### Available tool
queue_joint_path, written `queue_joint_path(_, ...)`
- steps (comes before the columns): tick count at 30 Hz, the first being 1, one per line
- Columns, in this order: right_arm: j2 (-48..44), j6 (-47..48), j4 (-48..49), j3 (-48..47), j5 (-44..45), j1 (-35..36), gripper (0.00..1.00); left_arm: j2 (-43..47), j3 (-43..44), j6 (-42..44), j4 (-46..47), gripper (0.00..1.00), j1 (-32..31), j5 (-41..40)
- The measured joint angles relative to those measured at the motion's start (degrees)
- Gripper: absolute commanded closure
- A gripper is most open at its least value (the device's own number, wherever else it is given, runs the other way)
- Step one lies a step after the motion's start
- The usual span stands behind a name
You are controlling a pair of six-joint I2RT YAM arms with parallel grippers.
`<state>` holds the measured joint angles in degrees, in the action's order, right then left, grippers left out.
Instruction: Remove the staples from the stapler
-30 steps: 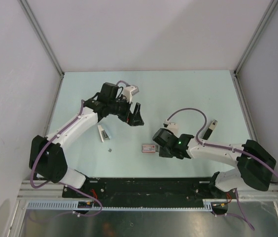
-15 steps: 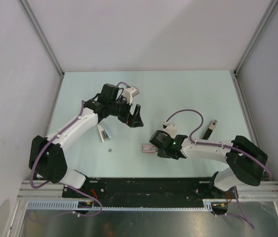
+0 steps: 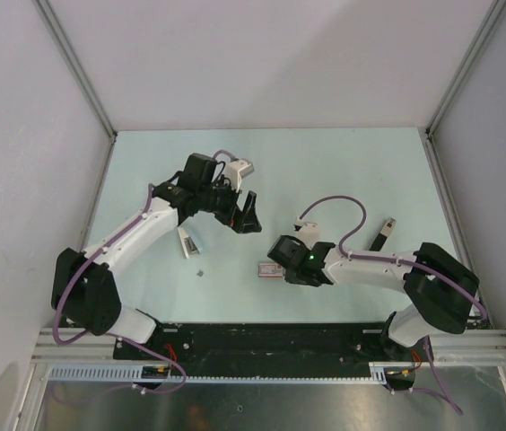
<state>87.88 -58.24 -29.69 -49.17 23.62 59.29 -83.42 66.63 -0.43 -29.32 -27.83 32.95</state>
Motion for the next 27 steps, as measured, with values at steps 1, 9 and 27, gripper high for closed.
queue_joint_path(1,0.1,0.0,-0.1,-0.1,0.0,0.0,0.92,0.0,-0.1,0.0,0.0,0.0,0.0,0.0)
queue_joint_path(9,0.4,0.2,-1.0,-0.5,0.0,-0.5,0.91,0.6,-0.3,0.0,-0.1,0.01,-0.1,0.1)
queue_joint_path(27,0.7,1.0,-1.4,-0.7,-0.1,-1.0,0.88,0.7,-0.3,0.1,-0.1,0.02,-0.2,0.1)
